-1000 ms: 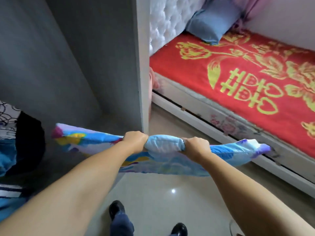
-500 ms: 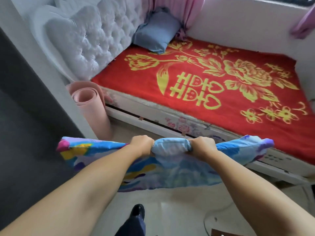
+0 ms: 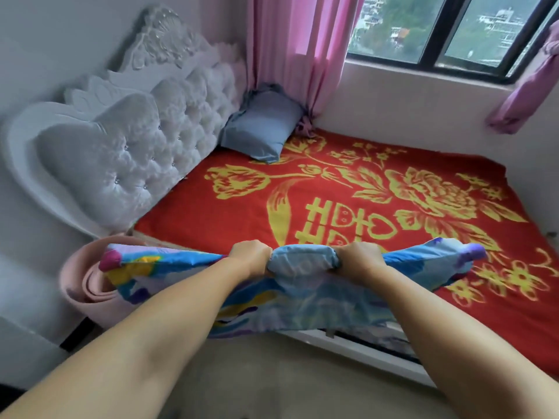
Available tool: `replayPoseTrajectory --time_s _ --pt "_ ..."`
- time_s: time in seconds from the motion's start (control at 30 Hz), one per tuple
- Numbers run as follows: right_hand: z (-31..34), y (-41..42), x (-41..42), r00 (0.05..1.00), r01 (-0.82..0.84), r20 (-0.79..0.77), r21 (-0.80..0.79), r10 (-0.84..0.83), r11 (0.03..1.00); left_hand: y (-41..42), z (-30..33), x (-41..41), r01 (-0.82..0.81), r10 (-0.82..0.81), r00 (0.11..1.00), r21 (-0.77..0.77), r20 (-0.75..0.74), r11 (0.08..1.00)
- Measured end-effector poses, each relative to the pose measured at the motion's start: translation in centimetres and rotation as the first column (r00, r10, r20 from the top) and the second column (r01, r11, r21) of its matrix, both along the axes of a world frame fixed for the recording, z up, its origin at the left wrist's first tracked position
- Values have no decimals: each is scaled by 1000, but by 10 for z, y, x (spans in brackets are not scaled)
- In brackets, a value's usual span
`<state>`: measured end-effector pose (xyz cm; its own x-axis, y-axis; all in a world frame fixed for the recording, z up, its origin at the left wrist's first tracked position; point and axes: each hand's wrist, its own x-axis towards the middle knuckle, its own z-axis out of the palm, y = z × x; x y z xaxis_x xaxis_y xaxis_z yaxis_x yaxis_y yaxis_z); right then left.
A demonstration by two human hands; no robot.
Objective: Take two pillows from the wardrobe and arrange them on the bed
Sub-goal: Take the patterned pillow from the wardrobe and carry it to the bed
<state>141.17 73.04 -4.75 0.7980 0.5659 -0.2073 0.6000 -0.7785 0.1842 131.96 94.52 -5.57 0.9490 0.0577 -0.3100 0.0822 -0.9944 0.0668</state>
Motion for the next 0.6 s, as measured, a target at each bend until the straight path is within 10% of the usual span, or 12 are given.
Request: replayPoseTrajectory --time_s 0.6 --pt "36 236 288 955 -277 91 -80 283 958 205 14 241 -287 290 956 -58 50 956"
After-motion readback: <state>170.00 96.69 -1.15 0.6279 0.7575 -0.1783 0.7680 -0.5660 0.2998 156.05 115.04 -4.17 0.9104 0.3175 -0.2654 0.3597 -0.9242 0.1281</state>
